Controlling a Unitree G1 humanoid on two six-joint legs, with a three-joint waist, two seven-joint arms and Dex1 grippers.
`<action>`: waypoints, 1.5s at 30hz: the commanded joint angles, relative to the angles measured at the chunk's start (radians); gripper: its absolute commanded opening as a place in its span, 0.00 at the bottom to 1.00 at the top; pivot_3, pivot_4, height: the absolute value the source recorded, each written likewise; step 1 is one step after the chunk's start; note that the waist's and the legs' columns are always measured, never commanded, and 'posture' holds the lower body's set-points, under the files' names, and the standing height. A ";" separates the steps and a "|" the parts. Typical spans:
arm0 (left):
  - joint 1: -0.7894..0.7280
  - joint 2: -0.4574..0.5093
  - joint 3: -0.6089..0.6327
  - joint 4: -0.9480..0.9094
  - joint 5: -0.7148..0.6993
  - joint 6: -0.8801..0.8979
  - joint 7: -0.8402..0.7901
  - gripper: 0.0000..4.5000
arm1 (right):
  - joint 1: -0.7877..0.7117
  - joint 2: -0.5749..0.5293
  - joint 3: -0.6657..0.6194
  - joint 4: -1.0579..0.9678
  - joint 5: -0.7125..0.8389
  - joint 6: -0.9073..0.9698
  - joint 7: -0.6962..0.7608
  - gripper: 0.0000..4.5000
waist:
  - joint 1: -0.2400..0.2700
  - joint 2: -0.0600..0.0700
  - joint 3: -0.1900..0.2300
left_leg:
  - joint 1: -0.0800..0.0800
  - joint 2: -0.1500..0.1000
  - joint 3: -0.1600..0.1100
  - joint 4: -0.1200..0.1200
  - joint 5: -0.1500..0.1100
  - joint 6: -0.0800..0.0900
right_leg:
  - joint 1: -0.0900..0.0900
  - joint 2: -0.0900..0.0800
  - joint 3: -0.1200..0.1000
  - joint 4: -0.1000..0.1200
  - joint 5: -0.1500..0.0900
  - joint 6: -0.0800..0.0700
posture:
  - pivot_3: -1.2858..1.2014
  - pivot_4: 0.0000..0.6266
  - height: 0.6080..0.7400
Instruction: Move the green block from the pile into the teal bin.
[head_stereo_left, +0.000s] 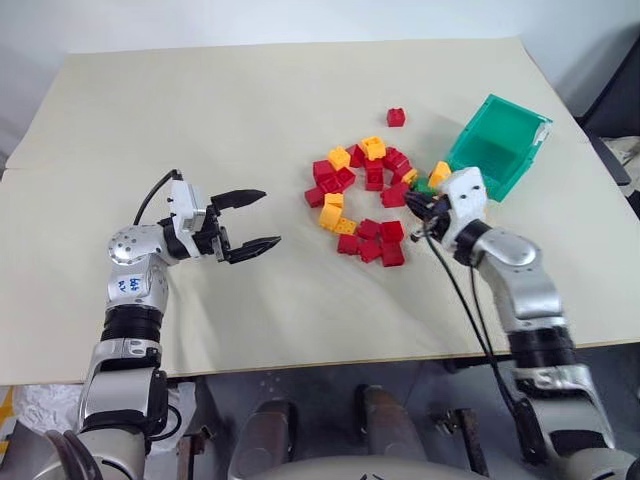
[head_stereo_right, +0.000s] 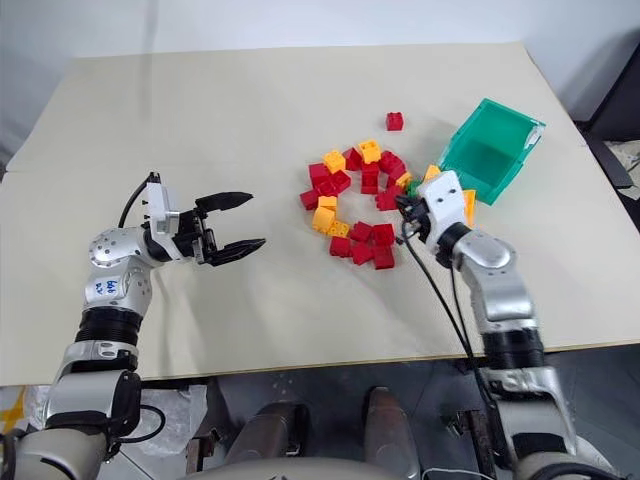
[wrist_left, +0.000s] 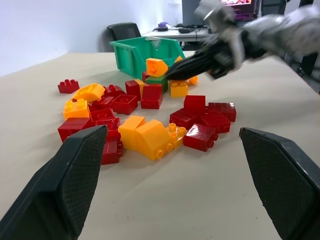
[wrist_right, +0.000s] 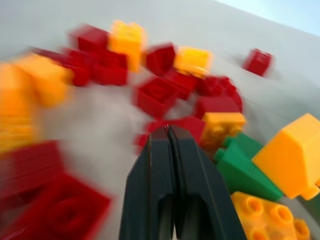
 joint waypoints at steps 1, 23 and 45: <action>-0.008 0.008 0.004 -0.020 -0.010 -0.009 -0.012 1.00 | 0.070 -0.146 -0.114 -0.133 0.098 0.086 0.133 0.14 | 0.011 0.000 0.000 | 0.000 0.000 0.000 0.000 0.000 0.000 | 0.000 0.000 0.000 -0.001 0.000 0.000 | 0.52 0.24 1.00; -0.043 -0.029 -0.001 0.030 -0.007 -0.032 -0.039 1.00 | -0.069 -0.242 -0.069 -0.117 0.080 0.255 0.125 1.00 | 0.020 0.000 0.000 | 0.001 0.000 0.003 0.001 0.000 0.001 | 0.000 0.001 0.001 -0.002 0.000 0.000 | 0.52 0.24 1.00; 0.058 -0.028 0.012 -0.099 -0.024 -0.014 0.026 1.00 | -0.429 -0.014 0.111 0.557 -0.221 0.118 -0.080 1.00 | 0.017 0.000 0.000 | -0.002 -0.001 0.000 0.001 0.000 0.000 | -0.002 -0.002 -0.002 -0.002 0.000 0.000 | 0.52 0.24 1.00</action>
